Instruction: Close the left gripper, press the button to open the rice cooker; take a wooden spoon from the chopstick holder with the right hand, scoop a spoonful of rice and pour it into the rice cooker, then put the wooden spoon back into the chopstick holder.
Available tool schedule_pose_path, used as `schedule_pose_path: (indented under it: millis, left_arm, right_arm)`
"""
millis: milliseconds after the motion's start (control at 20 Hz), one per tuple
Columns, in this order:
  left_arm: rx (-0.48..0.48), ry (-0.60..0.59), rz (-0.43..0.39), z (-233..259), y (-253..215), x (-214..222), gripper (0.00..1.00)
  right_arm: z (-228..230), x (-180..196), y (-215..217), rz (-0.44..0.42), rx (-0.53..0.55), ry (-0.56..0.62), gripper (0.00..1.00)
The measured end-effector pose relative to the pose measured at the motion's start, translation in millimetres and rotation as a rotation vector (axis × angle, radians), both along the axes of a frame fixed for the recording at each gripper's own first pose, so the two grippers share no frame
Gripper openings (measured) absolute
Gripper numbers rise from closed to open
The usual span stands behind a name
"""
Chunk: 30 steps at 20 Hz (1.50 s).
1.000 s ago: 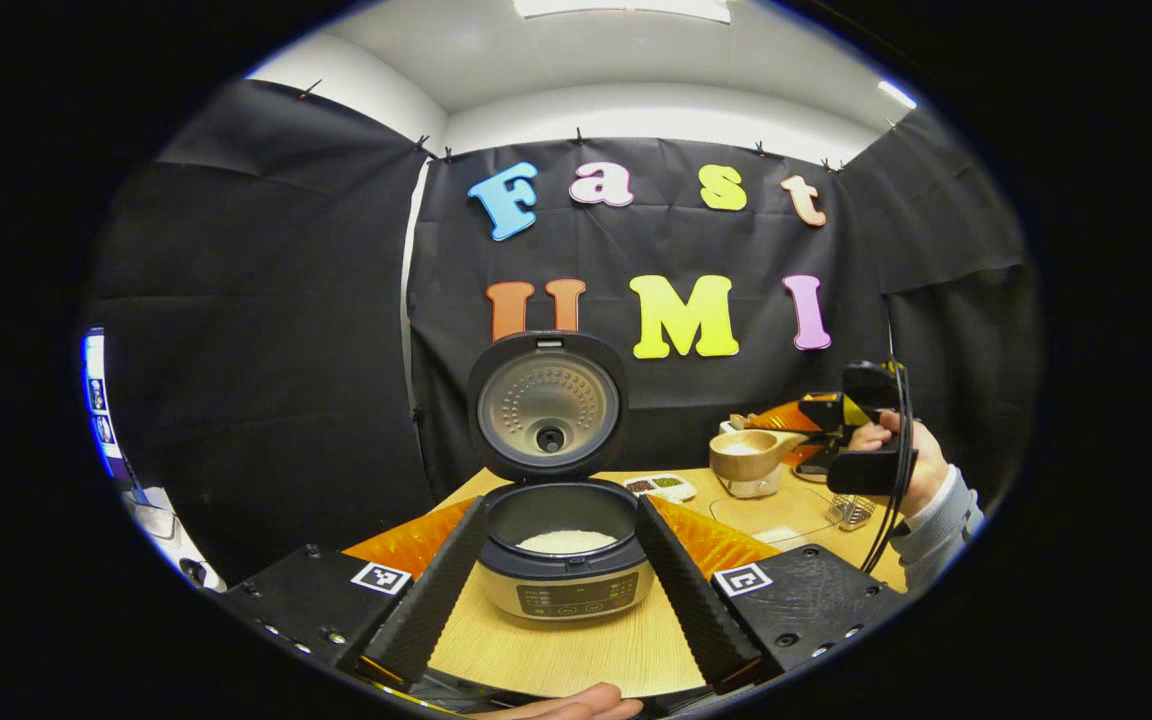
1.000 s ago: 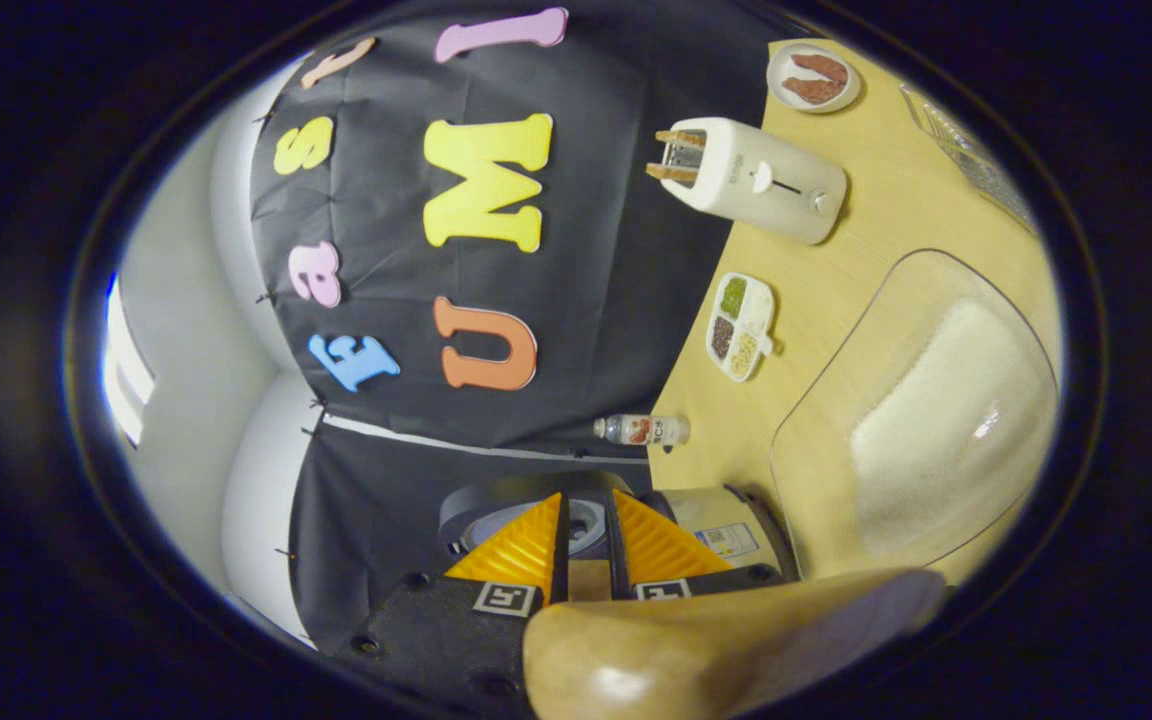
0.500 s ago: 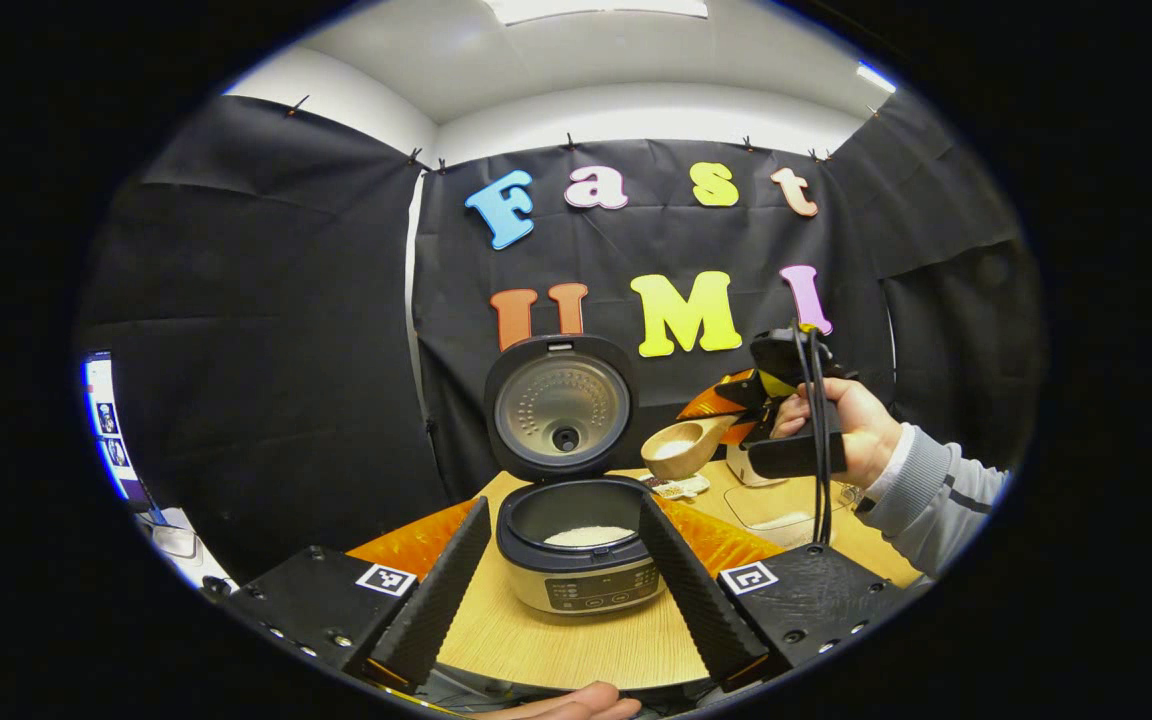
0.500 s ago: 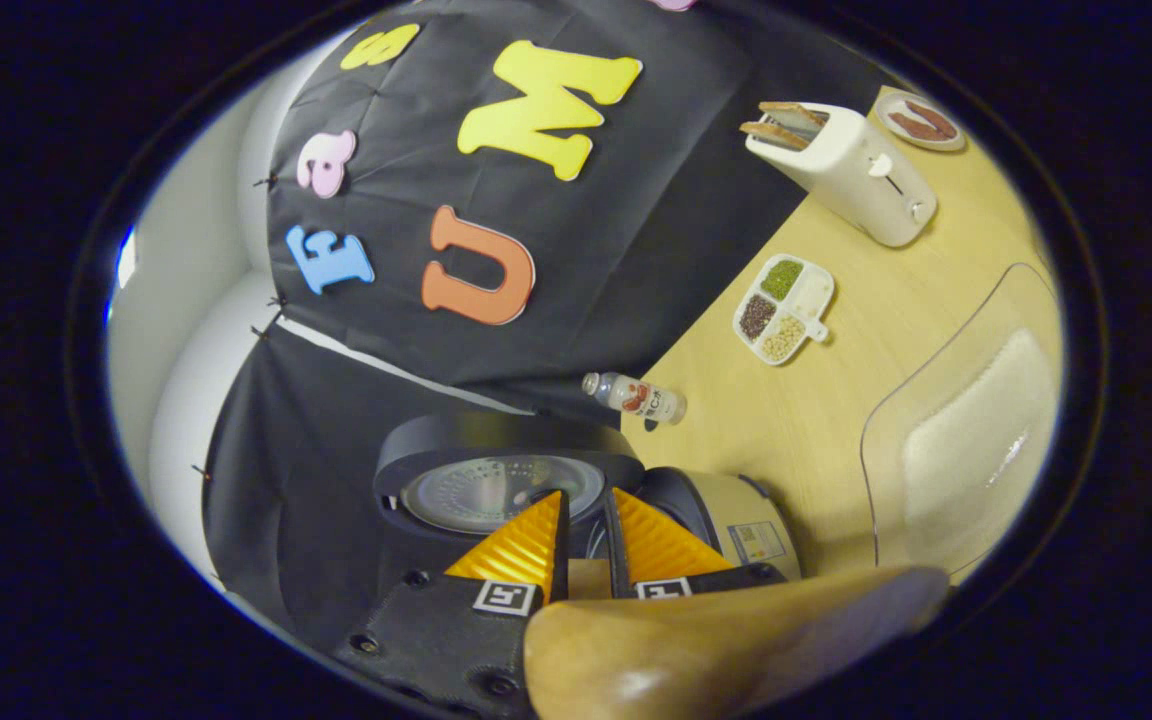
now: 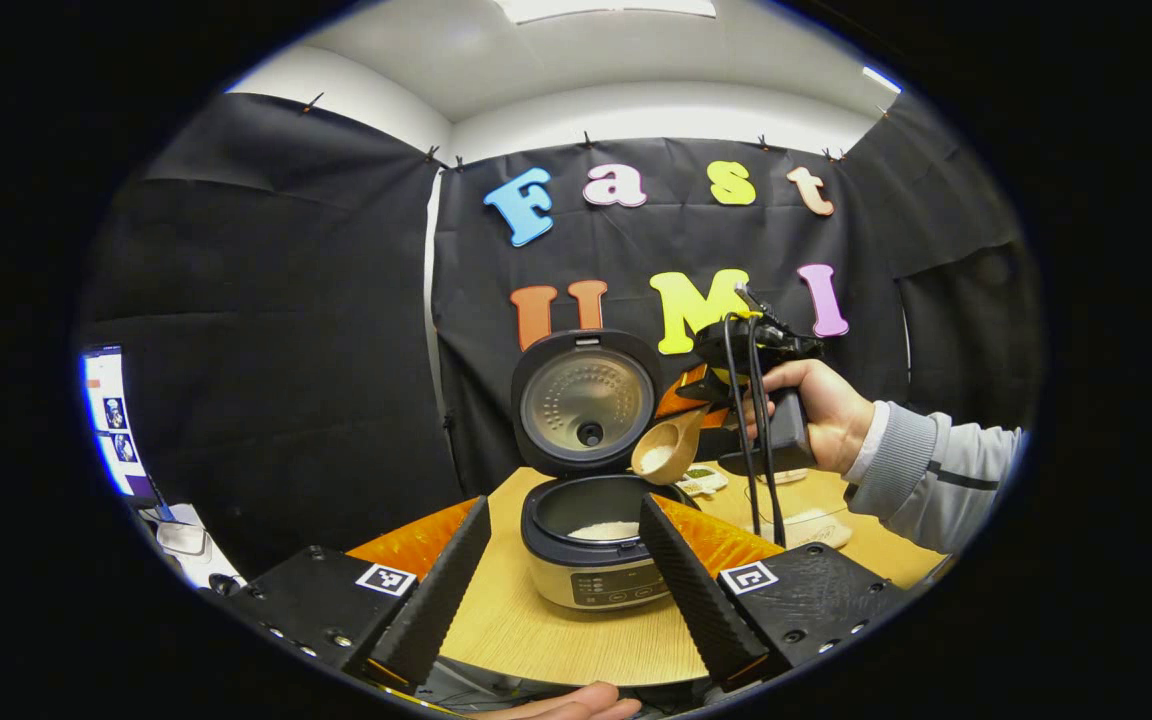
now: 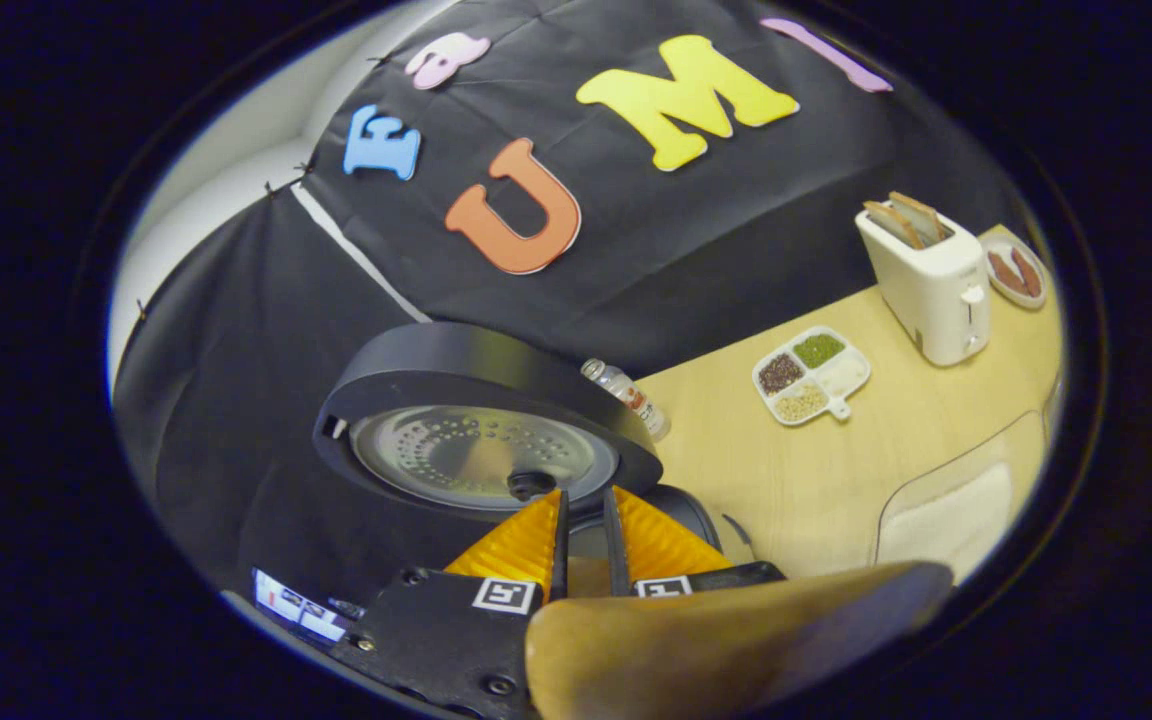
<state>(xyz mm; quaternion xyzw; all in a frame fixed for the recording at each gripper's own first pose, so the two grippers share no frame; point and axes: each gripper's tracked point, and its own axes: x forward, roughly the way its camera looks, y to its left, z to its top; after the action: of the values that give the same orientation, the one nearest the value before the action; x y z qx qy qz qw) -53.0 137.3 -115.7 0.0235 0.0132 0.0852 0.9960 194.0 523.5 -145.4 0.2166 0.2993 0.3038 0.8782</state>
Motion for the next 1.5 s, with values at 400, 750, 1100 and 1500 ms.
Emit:
schedule_pose_path:
  millis: [400, 750, 1100, 1500]
  left_arm:
    - [-0.031, 0.002, -0.044, -8, -2, 0, 0.95]
    - [-0.055, 0.0, -0.02, -12, 2, -1, 0.95]
    - [-0.069, 0.024, -0.003, -16, 3, -5, 0.95]
    - [-0.061, 0.019, 0.031, -7, 1, 3, 0.95]
  right_arm:
    - [0, -5, 23, 0.059, -0.324, -0.331, 0.18]
    - [9, -26, 39, 0.126, -0.55, -0.599, 0.18]
    - [24, -38, 38, 0.101, -0.671, -0.773, 0.19]
    - [28, -40, -1, 0.07, -0.575, -0.675, 0.2]
